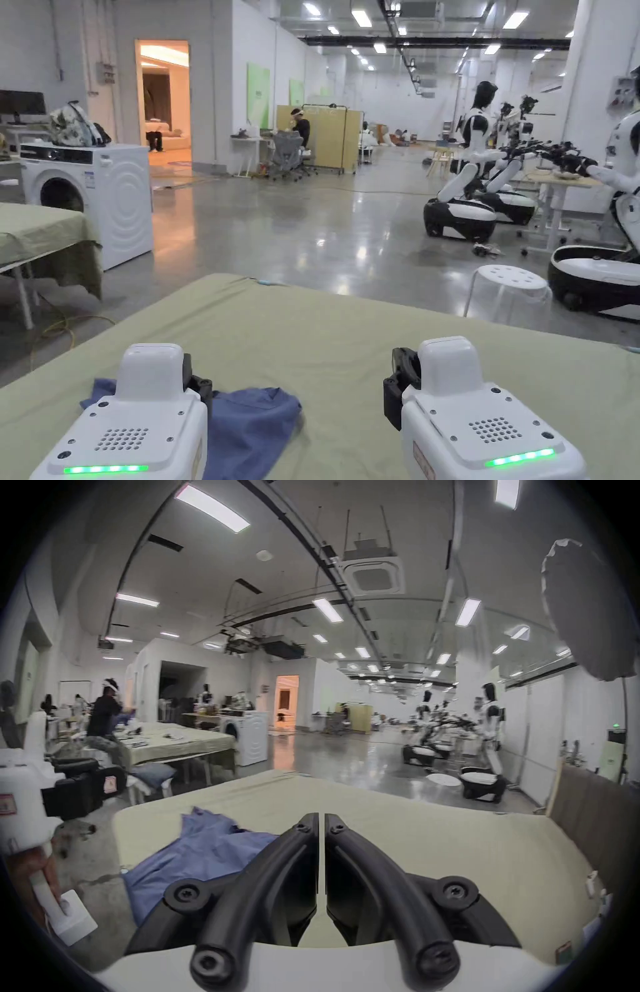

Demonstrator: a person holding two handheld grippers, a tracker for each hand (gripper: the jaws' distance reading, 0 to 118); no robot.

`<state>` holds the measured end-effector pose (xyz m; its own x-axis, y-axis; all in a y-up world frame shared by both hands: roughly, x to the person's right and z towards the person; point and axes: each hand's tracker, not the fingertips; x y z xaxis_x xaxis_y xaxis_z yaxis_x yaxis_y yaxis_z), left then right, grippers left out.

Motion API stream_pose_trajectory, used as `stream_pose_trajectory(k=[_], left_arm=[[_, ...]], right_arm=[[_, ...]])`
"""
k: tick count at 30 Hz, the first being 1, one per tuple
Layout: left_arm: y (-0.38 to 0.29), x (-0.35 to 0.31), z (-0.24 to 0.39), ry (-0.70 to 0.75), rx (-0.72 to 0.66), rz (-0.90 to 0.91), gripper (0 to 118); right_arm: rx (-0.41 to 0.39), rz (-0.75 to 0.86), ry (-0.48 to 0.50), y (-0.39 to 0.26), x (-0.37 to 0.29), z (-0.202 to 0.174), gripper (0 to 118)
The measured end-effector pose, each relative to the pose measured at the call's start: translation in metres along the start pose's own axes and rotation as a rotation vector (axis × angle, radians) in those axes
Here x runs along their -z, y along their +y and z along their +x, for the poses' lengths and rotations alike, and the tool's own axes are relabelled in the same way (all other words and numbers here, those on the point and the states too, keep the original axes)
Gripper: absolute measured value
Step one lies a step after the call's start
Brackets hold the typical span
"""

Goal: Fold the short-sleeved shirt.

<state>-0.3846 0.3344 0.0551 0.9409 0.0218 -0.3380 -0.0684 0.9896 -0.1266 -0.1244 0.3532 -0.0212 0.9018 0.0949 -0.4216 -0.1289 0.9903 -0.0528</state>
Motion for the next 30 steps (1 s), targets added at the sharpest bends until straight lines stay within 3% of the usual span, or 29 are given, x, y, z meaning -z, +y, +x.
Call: stream_pose_trajectory(k=[3,6,8,9,10,11,12,14,21,27,28,29,30], left_arm=[[-0.009,0.017,-0.024,-0.005,0.026,-0.121,3],[-0.014,0.068,-0.053,-0.136,-0.096,-0.385,5],[-0.029,0.11,-0.062,-0.135,-0.042,-0.515,7],[-0.036,0.131,-0.06,-0.136,0.016,-0.574,21],[-0.045,0.15,-0.062,-0.164,0.028,-0.625,61],[-0.052,0.166,-0.064,-0.191,-0.008,-0.662,87],[-0.063,0.184,-0.066,-0.241,-0.056,-0.698,91],[-0.076,0.21,-0.054,-0.274,-0.103,-0.689,91],[-0.148,0.299,0.014,-0.253,-0.002,-0.77,91],[-0.2,0.338,0.02,0.047,0.255,-0.73,90],[-0.201,0.343,0.008,-0.051,0.115,-0.773,90],[-0.197,0.342,0.002,-0.065,0.058,-0.812,87],[-0.189,0.34,0.002,-0.081,0.076,-0.799,66]], right_arm=[[0.003,-0.021,0.039,-0.013,0.008,-0.015,5],[-0.039,-0.063,0.073,-0.032,0.013,-0.023,5],[-0.043,-0.107,0.092,-0.047,0.019,-0.023,5],[-0.047,-0.139,0.087,-0.055,0.023,-0.022,5],[-0.049,-0.166,0.089,-0.063,0.028,-0.021,5],[-0.049,-0.186,0.095,-0.069,0.032,-0.019,5],[-0.042,-0.212,0.097,-0.076,0.037,-0.016,5],[-0.021,-0.241,0.092,-0.087,0.046,-0.01,5],[-0.015,-0.324,0.057,-0.111,0.084,0.012,5],[-0.016,-0.359,0.036,-0.117,0.102,0.029,5],[-0.013,-0.36,0.033,-0.118,0.102,0.032,5],[-0.009,-0.359,0.033,-0.119,0.101,0.033,5],[-0.005,-0.357,0.032,-0.12,0.1,0.035,5]])
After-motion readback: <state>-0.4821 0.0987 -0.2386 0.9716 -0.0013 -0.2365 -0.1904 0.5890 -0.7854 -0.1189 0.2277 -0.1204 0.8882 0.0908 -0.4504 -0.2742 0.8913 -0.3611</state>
